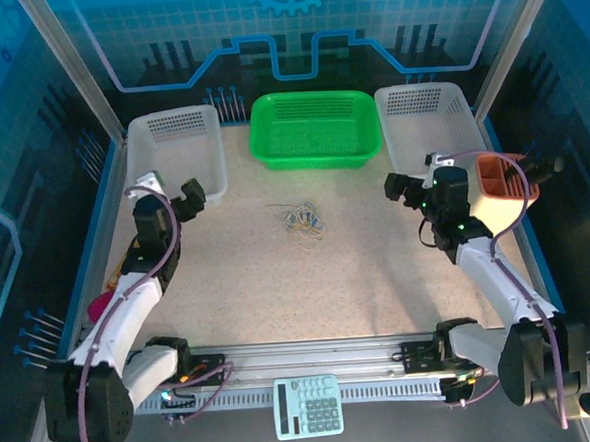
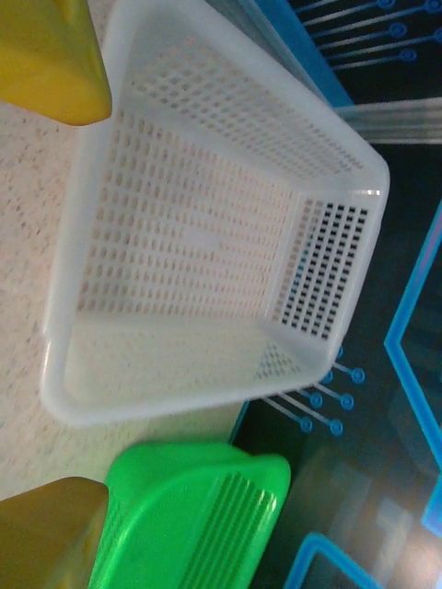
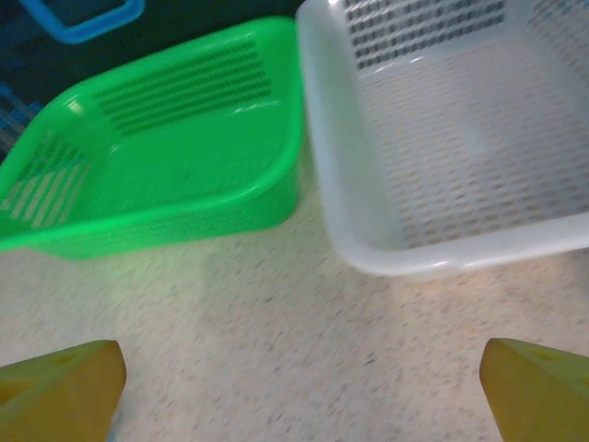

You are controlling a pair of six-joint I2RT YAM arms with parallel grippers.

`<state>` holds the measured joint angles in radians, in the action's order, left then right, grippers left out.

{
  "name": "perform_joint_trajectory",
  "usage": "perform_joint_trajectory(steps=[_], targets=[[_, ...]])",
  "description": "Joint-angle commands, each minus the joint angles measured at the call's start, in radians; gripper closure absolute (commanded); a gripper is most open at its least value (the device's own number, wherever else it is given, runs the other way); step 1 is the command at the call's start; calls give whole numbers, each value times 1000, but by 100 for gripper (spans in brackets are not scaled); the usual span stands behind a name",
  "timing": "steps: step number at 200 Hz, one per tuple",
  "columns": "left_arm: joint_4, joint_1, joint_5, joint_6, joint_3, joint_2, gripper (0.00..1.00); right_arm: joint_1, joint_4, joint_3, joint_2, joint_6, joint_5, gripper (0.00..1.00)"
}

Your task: Untangle the cables

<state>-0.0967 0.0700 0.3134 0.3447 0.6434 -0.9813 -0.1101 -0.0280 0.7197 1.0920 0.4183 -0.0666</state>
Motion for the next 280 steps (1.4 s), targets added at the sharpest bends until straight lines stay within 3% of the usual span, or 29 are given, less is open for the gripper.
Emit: perform_joint_trajectory(steps=[1, 43, 85, 132, 188, 227, 280], targets=[[295, 32, -109, 103, 100, 55, 1, -62, -155, 83, -7, -43, 156, 0], [487, 117, -207, 88, 190, 102, 1, -217, -346, 217, 69, -99, 229, 5], [514, 211, -252, 122, 216, 82, 1, -319, -395, 286, 190, -90, 217, 12], [454, 295, -219, 209, 177, 4, 1, -344, -312, 347, 417, -66, 267, 15], [417, 370, -189, 211, 200, -109, 1, -360, -216, 465, 702, -63, 318, 16], [400, 397, -189, 215, 217, -155, 1, -368, -162, 494, 781, -45, 366, 18], [385, 417, -186, 227, 228, -190, 1, -370, -114, 470, 810, -39, 409, 29]])
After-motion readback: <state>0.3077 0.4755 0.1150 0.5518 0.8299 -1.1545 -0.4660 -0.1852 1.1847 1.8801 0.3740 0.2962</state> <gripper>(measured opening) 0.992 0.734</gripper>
